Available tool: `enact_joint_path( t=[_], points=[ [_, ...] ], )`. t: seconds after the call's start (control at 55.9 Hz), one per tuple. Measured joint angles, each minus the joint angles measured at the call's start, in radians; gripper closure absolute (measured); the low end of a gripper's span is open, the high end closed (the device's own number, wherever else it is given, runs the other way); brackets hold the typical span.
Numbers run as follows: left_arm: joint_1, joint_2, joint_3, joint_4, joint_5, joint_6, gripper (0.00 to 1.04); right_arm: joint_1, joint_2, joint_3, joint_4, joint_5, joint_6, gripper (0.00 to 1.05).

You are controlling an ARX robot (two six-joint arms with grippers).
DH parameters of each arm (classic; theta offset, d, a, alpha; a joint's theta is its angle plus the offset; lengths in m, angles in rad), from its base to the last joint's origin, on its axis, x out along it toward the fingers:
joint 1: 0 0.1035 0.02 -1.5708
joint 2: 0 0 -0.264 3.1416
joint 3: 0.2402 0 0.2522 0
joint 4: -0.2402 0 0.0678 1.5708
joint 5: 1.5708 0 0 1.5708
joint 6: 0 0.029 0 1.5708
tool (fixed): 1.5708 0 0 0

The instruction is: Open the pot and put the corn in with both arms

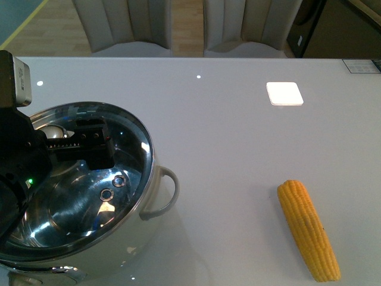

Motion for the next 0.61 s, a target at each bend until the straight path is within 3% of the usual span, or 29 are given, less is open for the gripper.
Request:
enact_joint_path(
  t=[0.376, 0.608],
  points=[
    [-0.012, 0.003, 0.011, -0.008, -0.021, -0.004, 0.63, 0.000, 0.000, 0.000, 0.000, 0.000, 0.000, 0.09],
    [-0.013, -0.016, 0.013, -0.041, -0.026, -0.005, 0.64, 0.000, 0.000, 0.000, 0.000, 0.000, 0.000, 0.09]
  ],
)
